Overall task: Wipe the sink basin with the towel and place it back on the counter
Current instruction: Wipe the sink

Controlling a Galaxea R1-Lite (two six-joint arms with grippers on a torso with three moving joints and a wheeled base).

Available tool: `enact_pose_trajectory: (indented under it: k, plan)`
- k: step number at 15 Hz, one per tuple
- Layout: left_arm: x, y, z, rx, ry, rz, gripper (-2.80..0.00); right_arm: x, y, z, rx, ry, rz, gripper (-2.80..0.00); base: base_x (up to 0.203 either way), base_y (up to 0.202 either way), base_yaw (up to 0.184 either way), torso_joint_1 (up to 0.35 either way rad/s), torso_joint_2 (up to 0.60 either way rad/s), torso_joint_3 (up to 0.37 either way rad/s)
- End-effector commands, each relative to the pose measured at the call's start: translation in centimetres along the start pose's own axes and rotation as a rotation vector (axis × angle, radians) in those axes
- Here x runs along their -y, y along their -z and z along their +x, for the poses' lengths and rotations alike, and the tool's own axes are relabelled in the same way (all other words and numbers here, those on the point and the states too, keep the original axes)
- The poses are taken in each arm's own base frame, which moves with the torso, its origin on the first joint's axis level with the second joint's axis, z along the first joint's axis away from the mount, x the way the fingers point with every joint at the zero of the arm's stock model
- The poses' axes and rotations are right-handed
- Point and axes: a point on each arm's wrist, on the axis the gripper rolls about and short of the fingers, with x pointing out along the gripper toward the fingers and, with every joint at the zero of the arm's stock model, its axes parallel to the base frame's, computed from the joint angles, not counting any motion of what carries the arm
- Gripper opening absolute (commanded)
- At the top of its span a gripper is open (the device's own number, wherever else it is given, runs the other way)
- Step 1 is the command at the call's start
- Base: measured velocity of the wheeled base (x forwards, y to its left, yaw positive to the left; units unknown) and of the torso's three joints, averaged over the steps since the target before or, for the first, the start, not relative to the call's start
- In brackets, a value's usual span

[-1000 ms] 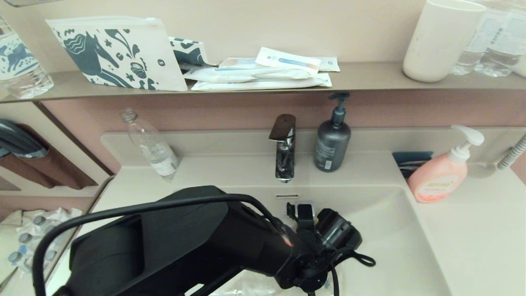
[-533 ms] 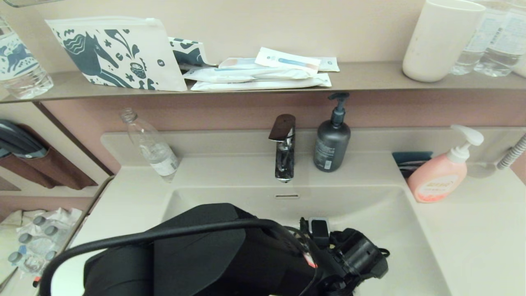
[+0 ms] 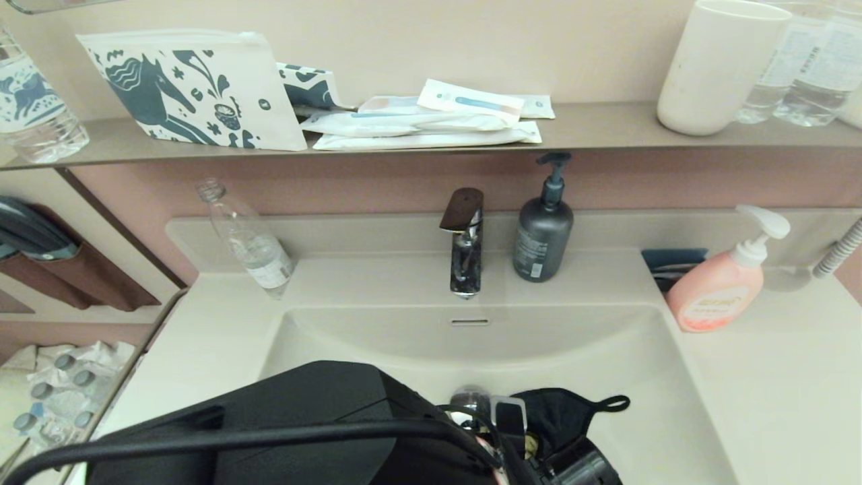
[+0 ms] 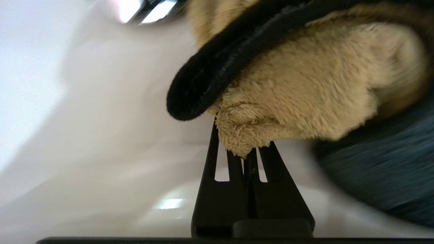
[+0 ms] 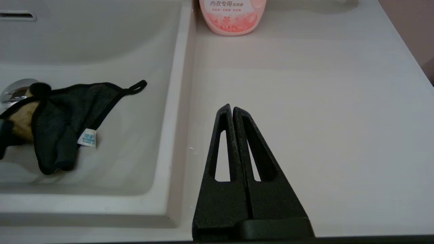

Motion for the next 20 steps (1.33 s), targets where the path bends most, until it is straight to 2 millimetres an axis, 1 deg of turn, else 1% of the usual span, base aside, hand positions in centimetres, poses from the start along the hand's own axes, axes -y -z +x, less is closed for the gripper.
enact_pose_trajectory:
  k: [1,3,4,7,10,13,15,17,20]
  plan:
    - [-2.1,1.3,-0.2,-0.039,-0.051,0.034,-2.8,0.0,0.0,0.0,-0.001,-0.001,0.0,-2.8,0.0,0.0,0.0,0.0,0.0,0.0]
    - [-4.0,2.2,0.0,-0.075,-0.098,0.058,-2.8,0.0,0.0,0.0,-0.001,-0.001,0.0,-2.8,0.0,0.0,0.0,0.0,0.0,0.0]
    - [-5.1,2.4,-0.1,-0.089,-0.118,0.059,-2.8,0.0,0.0,0.0,-0.002,-0.001,0.0,-2.8,0.0,0.0,0.0,0.0,0.0,0.0]
    - [-7.3,2.0,0.2,-0.106,-0.144,0.073,-2.8,0.0,0.0,0.0,-0.002,-0.001,0.0,-2.8,0.0,0.0,0.0,0.0,0.0,0.0]
    - [-9.4,0.7,0.6,-0.104,-0.148,0.092,-2.8,0.0,0.0,0.0,-0.002,-0.001,0.0,-2.8,0.0,0.0,0.0,0.0,0.0,0.0]
    - [-11.5,-1.2,0.9,-0.117,-0.156,0.128,-2.8,0.0,0.0,0.0,-0.001,-0.001,0.0,-2.8,0.0,0.0,0.0,0.0,0.0,0.0]
    - [-13.0,-2.4,0.1,-0.11,-0.148,0.169,-2.8,0.0,0.0,0.0,-0.002,-0.001,0.0,-2.8,0.0,0.0,0.0,0.0,0.0,0.0]
    - [-14.8,-2.7,-0.8,-0.118,-0.154,0.228,-2.8,0.0,0.0,0.0,-0.002,-0.001,0.0,-2.8,0.0,0.0,0.0,0.0,0.0,0.0]
    - [-17.0,-3.2,-3.2,-0.119,-0.161,0.253,-2.8,0.0,0.0,0.0,-0.001,-0.001,0.0,-2.8,0.0,0.0,0.0,0.0,0.0,0.0]
